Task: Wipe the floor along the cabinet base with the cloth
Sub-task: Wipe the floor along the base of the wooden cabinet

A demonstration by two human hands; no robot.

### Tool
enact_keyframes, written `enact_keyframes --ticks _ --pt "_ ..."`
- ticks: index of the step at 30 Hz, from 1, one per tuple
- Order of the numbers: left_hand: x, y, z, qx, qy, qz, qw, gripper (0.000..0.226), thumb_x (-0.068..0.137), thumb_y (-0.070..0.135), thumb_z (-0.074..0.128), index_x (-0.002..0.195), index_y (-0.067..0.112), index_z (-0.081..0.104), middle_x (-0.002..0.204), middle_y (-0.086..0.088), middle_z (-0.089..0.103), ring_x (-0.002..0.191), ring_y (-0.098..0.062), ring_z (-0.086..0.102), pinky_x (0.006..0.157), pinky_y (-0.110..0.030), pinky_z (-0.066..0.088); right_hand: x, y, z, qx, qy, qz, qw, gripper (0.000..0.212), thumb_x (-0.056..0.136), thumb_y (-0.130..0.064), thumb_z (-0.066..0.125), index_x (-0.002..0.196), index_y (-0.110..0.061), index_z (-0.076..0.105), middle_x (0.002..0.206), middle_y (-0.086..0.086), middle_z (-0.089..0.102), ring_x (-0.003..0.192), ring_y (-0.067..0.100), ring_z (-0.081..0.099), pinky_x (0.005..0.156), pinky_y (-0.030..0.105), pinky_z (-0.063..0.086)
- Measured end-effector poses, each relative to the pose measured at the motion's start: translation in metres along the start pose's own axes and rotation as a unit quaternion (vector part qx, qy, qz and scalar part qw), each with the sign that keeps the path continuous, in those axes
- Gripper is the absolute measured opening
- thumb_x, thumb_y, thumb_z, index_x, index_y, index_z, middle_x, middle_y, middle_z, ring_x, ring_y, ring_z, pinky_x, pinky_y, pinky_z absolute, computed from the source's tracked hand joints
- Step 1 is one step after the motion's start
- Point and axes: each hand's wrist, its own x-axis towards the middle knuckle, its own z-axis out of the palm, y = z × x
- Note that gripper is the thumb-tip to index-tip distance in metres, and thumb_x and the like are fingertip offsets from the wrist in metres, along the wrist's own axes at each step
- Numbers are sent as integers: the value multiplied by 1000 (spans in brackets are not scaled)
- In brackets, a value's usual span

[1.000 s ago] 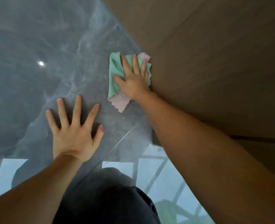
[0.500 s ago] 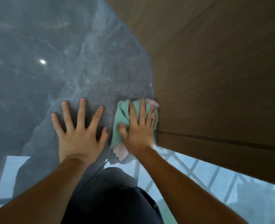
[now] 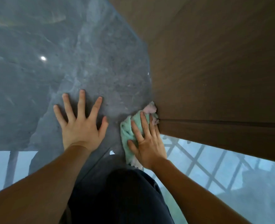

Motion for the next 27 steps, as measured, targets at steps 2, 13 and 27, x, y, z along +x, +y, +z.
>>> enact_keyframes --ticks 2,13,27 --pt "-1 0 0 2 1 0 1000 68 88 60 36 151 40 25 165 -9 13 149 -49 -1 115 -69 -1 -23 -2 12 5 -14 -2 1000 74 92 -58 32 150 -38 -9 162 9 -7 149 38 5 119 51 11" --pt "1 -1 3 20 -22 -36 999 82 75 86 22 148 49 20 167 -4 10 150 -45 -2 117 -65 -4 -5 -11 14 43 -35 0 998 78 86 -58 41 151 -38 2 162 12 -16 145 48 1 116 59 -2" --pt "-129 141 20 -49 -64 23 996 49 85 51 48 114 13 59 124 -19 50 114 -41 44 93 -50 35 -99 57 20 133 -6 39 990 67 81 -25 59 141 -44 37 156 6 23 142 38 15 112 52 30"
